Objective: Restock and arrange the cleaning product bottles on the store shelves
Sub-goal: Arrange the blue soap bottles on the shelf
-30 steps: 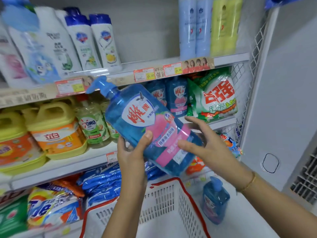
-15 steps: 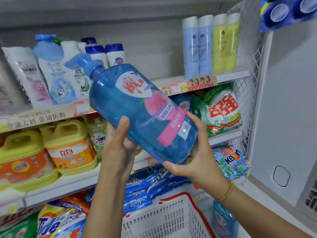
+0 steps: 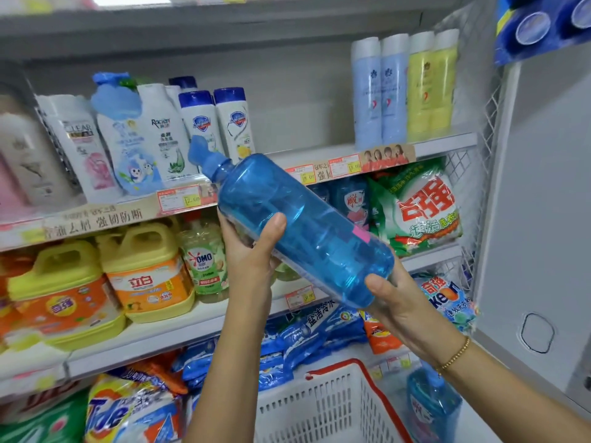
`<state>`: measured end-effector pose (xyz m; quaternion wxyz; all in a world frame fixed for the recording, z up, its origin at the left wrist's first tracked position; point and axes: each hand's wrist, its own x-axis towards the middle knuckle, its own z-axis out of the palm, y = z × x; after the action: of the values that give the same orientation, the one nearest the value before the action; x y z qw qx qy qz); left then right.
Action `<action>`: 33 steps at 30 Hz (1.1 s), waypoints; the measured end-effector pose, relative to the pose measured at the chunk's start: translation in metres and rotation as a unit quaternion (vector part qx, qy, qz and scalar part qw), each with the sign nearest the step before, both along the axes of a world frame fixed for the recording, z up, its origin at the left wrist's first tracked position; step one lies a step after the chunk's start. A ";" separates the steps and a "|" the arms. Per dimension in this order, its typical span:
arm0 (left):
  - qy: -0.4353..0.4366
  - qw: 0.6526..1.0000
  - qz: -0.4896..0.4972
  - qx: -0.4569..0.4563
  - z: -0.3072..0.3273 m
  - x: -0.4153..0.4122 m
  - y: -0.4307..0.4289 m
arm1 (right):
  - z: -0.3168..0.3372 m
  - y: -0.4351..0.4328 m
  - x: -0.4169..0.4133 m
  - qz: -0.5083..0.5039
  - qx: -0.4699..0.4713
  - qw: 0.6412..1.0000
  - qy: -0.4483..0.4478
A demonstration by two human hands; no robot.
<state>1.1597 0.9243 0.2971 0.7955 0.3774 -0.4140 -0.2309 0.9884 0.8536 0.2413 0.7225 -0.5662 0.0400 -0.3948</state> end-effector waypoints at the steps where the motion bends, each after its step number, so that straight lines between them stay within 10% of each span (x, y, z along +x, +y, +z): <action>1: -0.002 1.000 0.019 -0.001 0.000 -0.003 -0.001 | 0.001 0.001 0.000 -0.031 -0.028 0.999 0.006; 11: 0.014 1.000 0.014 -0.013 0.013 -0.014 -0.006 | 0.013 0.004 -0.009 -0.300 -0.252 0.919 0.052; 21: 0.090 0.984 -0.156 0.006 -0.008 -0.002 -0.011 | 0.010 -0.012 -0.007 0.000 0.064 0.998 -0.007; 25: 0.036 0.999 -0.036 0.014 -0.013 -0.013 -0.011 | -0.002 -0.028 -0.005 0.106 0.141 0.983 -0.052; 33: -0.140 0.983 0.114 0.034 -0.028 -0.029 -0.009 | -0.016 -0.031 0.009 -0.011 0.178 0.984 -0.023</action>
<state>1.1308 0.9154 0.2694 0.7377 0.4775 -0.4672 -0.0973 0.9975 0.8230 0.2249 0.8081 -0.4185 0.0990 -0.4025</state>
